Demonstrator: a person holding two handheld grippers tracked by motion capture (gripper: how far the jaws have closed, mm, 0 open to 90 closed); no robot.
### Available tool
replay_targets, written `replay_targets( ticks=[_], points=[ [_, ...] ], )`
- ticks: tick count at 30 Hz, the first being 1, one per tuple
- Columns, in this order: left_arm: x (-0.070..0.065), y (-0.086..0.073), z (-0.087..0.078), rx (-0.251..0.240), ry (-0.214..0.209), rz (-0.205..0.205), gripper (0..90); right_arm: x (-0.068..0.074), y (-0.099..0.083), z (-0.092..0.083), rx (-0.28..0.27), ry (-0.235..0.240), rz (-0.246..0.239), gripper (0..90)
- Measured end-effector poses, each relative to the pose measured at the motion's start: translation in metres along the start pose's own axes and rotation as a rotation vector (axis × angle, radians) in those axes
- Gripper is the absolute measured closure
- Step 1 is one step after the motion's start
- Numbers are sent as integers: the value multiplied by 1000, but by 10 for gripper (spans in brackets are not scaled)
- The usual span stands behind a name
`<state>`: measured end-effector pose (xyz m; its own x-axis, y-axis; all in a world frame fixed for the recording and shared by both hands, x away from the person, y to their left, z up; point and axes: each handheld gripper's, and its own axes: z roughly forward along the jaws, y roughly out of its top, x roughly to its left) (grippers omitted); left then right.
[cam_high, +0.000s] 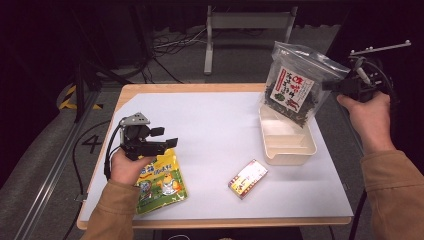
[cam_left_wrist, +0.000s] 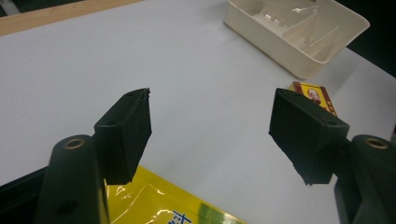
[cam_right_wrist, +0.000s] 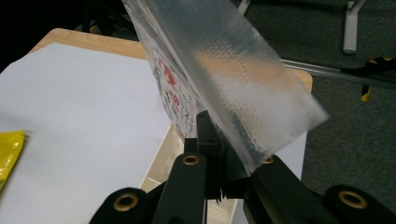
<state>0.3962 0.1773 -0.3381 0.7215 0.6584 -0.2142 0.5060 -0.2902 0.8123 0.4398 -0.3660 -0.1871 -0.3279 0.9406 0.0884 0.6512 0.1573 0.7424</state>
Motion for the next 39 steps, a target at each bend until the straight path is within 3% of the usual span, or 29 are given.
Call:
replay_targets(
  ticks=[9, 28, 37, 39],
  points=[
    [2, 0, 2, 6, 3, 2, 298, -9, -7, 9, 15, -15, 13, 880],
    [5, 0, 3, 13, -1, -7, 294, -11, -15, 27, 60, -1, 5, 860],
    [6, -1, 3, 18, -3, -16, 290, -13, -20, 36, 98, 27, 5, 810],
    [7, -1, 3, 22, -2, -13, 289, -13, -22, 36, 85, 38, -5, 755]
  ],
)
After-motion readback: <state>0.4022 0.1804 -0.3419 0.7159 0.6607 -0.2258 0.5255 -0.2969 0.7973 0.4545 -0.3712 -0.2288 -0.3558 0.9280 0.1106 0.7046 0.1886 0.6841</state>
